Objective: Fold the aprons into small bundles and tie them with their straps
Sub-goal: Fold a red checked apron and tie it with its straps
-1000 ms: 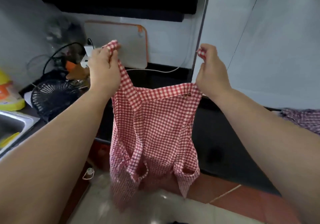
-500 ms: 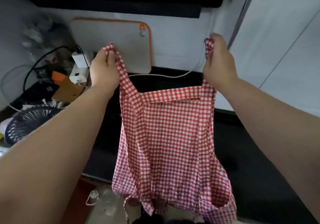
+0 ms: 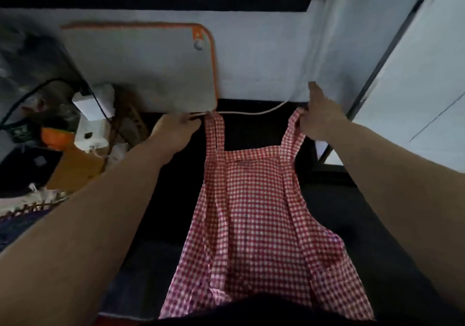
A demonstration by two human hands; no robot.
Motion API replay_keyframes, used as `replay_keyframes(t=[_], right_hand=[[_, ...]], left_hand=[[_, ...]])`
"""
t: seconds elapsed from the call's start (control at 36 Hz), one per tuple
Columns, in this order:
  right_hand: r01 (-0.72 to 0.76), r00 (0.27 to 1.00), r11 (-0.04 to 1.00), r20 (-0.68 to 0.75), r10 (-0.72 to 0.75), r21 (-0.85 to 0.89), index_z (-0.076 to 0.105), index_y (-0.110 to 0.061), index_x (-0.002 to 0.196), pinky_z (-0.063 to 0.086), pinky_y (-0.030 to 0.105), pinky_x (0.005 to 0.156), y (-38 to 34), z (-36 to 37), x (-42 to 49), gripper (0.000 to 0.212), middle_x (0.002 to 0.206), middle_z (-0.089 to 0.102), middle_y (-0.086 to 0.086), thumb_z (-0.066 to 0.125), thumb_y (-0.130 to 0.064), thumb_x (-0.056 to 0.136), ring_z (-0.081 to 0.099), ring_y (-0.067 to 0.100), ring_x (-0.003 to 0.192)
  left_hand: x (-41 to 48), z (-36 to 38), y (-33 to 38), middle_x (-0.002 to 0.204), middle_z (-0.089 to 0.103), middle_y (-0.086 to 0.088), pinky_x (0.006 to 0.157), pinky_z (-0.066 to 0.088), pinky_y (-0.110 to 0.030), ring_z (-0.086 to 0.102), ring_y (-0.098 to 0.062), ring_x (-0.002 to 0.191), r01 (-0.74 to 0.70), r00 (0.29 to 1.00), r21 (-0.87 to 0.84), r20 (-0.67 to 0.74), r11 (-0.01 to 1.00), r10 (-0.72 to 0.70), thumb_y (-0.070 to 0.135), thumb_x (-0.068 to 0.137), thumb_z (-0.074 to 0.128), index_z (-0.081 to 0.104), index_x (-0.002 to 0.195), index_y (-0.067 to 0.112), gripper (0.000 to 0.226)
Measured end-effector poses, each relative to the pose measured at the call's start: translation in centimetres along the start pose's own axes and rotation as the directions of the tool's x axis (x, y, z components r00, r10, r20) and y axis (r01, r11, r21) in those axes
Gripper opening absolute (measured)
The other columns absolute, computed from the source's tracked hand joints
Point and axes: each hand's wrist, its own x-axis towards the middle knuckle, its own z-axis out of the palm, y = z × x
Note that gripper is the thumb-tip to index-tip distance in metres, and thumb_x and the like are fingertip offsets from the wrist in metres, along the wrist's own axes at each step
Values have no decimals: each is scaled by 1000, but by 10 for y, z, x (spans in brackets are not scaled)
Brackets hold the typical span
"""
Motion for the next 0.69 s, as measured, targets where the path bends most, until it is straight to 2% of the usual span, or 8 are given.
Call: replay_keyframes(t=[0.11, 0.22, 0.28, 0.33, 0.39, 0.47, 0.56, 0.69], right_hand=[[41, 987, 994, 156, -26, -97, 25, -7, 149, 39, 35, 98, 9, 27, -24, 54, 139, 48, 18, 42, -24, 100, 48, 36, 123], [69, 970, 993, 240, -45, -94, 46, -4, 134, 43, 33, 86, 21, 48, -50, 40, 123, 59, 15, 41, -22, 100, 55, 34, 108], [71, 954, 993, 298, -40, -96, 53, -8, 127, 39, 29, 84, 36, 63, -59, 33, 125, 58, 12, 41, -22, 99, 55, 31, 109], [67, 903, 995, 429, -30, -72, 53, -12, 130, 36, 26, 89, 54, 79, -72, 37, 134, 53, 10, 46, -29, 97, 51, 27, 117], [2, 794, 998, 607, 38, -65, 41, -14, 142, 40, 28, 95, 65, 90, -87, 56, 146, 41, 8, 57, -34, 93, 46, 26, 125], [-126, 587, 989, 798, 134, -73, 16, -23, 152, 43, 34, 102, 79, 101, -110, 88, 157, 17, 5, 69, -41, 84, 33, 26, 136], [62, 562, 979, 817, 125, -193, -3, -26, 153, 14, 41, 117, 85, 107, -122, 103, 159, -5, 7, 70, -46, 81, 6, 28, 146], [183, 558, 932, 813, 164, -314, -24, -31, 147, 13, 44, 118, 95, 128, -126, 122, 153, -32, 10, 76, -42, 77, -3, 33, 147]], left_hand=[[-17, 27, -22, 121, 62, -8, 97, 46, -35, 58, -24, 108, 112, 983, -13, 147, 994, -109, 30, 93, 60, 59, 127, 15, 37], [-44, 45, -47, 124, 59, 4, 92, 44, -28, 55, -14, 108, 120, 959, 37, 254, 992, -125, 31, 94, 59, 58, 131, 20, 38], [-62, 54, -57, 129, 56, 7, 91, 42, -24, 54, -11, 110, 135, 898, 87, 411, 987, -159, 30, 93, 61, 59, 130, 22, 38], [-83, 69, -71, 134, 52, 7, 95, 41, -23, 51, -12, 115, 86, 759, 272, 605, 958, -240, 32, 91, 64, 61, 127, 23, 37], [-100, 81, -86, 151, 34, 1, 109, 36, -29, 41, -19, 132, -14, 636, 474, 684, 881, -358, 38, 89, 66, 55, 135, 25, 49], [-118, 93, -97, 160, -3, 1, 116, 27, -35, 18, -26, 144, -69, 603, 542, 692, 838, -397, 34, 85, 71, 40, 145, 32, 67], [-130, 93, -104, 158, -25, 0, 120, 15, -35, -7, -25, 148, -114, 575, 552, 715, 826, -399, 27, 85, 73, 14, 152, 38, 90], [-145, 101, -124, 148, -44, 3, 120, 3, -45, -27, -25, 143, -144, 580, 565, 714, 813, -393, 41, 77, 78, -16, 147, 46, 117]])
